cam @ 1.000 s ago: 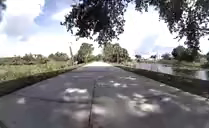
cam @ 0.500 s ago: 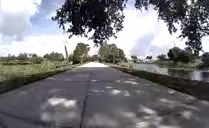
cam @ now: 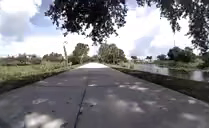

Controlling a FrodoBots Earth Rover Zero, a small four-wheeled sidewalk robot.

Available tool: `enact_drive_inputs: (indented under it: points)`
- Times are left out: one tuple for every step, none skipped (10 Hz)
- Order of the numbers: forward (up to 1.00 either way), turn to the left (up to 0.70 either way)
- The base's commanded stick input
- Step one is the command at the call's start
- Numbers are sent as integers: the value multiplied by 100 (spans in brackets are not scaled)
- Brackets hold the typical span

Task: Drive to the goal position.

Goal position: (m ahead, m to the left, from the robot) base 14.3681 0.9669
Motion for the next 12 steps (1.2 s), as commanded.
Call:
enact_drive_inputs:
  points:
    - [85, 0]
    - [85, 0]
    - [85, 0]
    - [85, 0]
    - [85, 0]
    - [85, 0]
    - [85, 0]
    - [85, 0]
    - [85, 0]
    - [85, 0]
    - [85, 0]
    - [85, 0]
